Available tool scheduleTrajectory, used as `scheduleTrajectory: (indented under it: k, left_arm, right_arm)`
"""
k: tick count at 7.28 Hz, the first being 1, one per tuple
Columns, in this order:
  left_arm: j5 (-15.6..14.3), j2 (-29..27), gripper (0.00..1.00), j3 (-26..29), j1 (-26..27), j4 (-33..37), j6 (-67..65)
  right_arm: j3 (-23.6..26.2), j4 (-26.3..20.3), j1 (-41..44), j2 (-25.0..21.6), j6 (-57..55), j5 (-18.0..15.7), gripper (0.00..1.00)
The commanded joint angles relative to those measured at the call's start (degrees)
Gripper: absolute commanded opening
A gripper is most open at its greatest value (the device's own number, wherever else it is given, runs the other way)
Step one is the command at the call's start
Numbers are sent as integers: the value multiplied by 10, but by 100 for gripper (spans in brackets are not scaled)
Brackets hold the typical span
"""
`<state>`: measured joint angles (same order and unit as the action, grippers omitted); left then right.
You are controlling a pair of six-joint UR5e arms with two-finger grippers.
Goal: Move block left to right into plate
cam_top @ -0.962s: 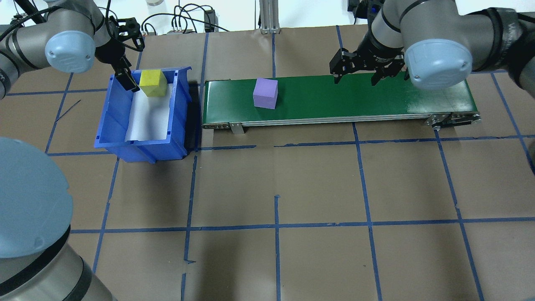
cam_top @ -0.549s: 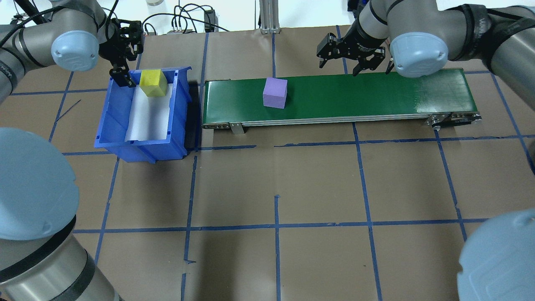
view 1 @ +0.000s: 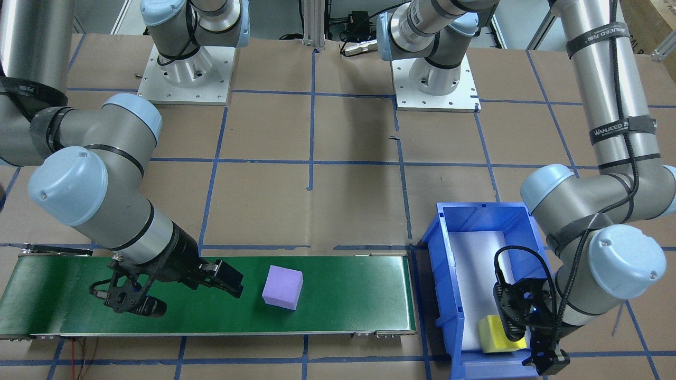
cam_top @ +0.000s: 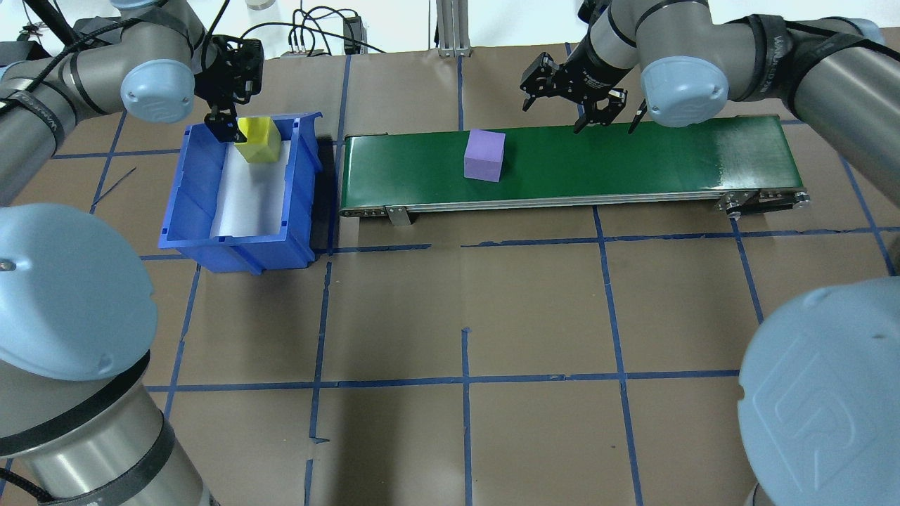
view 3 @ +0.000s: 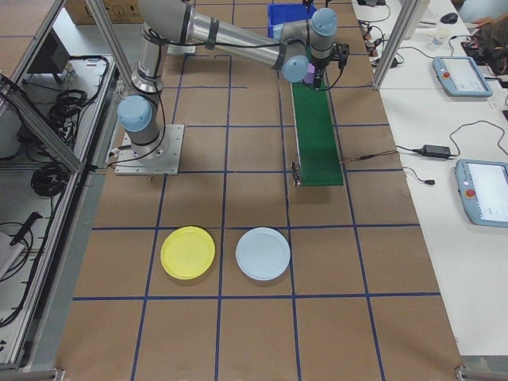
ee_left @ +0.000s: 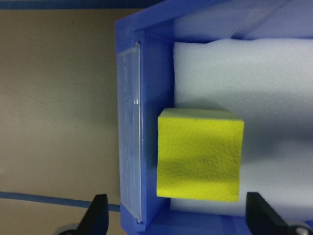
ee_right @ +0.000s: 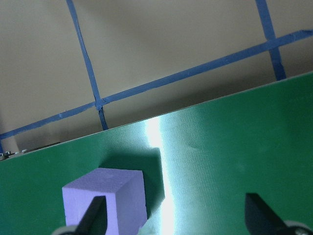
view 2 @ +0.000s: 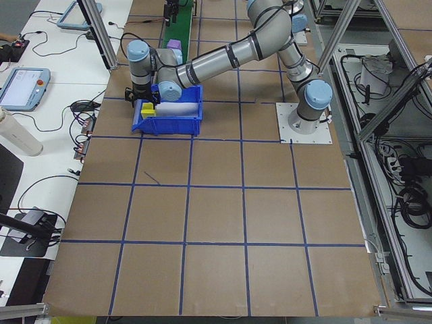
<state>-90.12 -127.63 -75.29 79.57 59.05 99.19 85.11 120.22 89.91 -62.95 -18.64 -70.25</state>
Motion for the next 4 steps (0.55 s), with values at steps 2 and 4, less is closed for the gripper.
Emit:
scheduleTrajectory:
  k: [2, 4]
  left_arm:
    - [31, -24, 98, -10, 2, 10, 0]
    - [25, -28, 86, -12, 2, 9, 3]
  right_arm:
    - [8, -1, 0, 3, -38, 1, 100]
    - [10, -3, 0, 6, -41, 3, 100]
